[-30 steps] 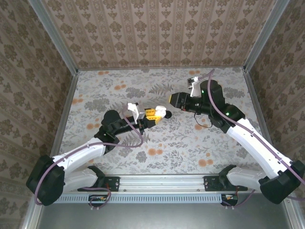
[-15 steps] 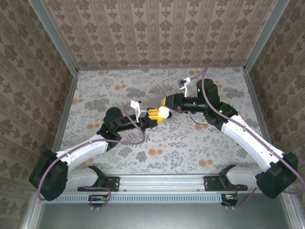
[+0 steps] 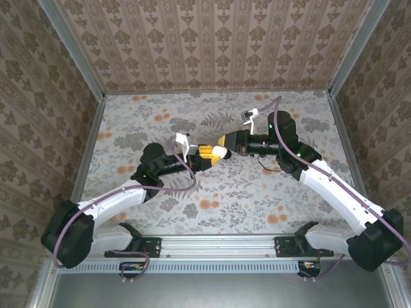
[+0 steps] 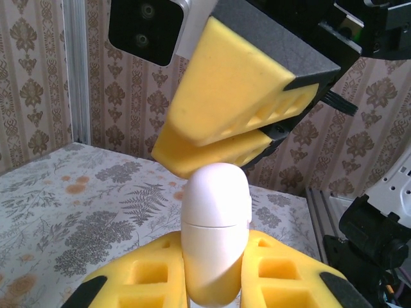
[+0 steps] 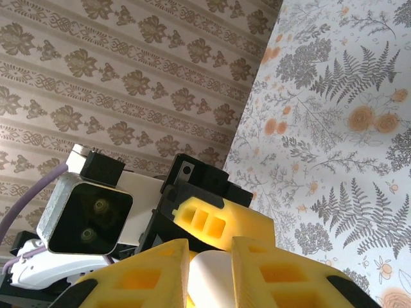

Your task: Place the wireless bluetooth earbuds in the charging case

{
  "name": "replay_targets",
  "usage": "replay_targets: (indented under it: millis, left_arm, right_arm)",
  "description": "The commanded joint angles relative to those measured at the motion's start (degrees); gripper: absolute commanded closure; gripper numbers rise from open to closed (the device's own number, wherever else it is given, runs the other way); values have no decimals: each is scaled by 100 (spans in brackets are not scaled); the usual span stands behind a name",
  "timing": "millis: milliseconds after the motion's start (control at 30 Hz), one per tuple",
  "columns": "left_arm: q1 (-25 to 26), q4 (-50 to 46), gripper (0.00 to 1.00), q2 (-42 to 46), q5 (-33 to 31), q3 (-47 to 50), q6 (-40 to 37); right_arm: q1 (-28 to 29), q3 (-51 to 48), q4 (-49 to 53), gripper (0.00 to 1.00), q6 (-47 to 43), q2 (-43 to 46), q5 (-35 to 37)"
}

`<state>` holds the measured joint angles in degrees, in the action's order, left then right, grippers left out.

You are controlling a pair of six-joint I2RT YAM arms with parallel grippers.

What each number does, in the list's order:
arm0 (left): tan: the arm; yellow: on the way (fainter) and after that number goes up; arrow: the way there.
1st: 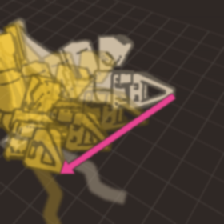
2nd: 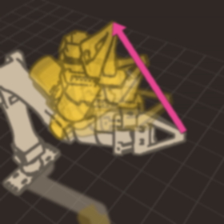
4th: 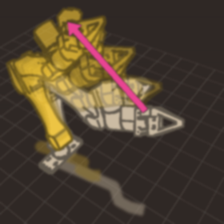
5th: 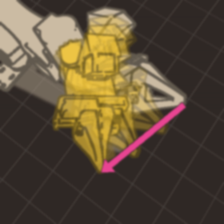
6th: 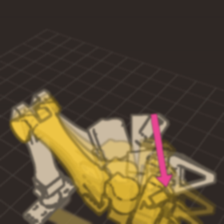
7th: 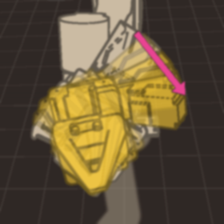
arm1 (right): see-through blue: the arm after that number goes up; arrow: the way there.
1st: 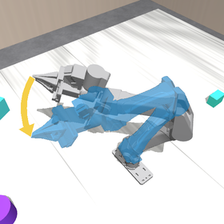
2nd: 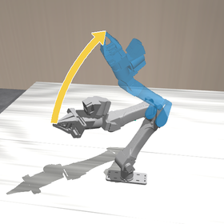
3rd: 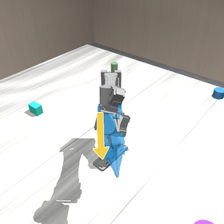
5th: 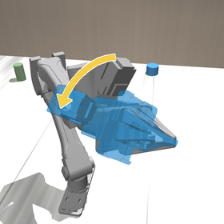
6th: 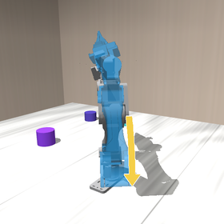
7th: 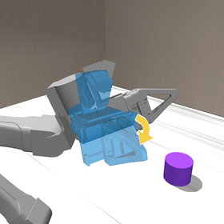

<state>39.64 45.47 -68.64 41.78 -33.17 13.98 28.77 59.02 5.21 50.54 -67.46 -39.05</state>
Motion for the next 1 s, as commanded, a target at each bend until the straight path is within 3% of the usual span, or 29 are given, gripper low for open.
replay_targets:
  millis: [0,167,467,800,967]
  left_arm:
    - [-115,276,91,-8,-227,-225,244]
    - [-123,296,91,-17,-217,-262,383]
    - [-195,67,92,-9,-312,-357,547]
    - [-316,-1997,91,184,-1050,-236,-166]
    - [-299,-2058,90,-253,-1042,-136,75]
  right_arm:
    - [173,-84,511,76,-282,104,-20]
    - [409,-26,810,79,-567,-59,263]
    - [963,356,2165,82,-1599,-212,1722]
    - [622,344,2520,47,-2175,973,3751]
    - [320,-43,2879,34,-2386,1479,4577]
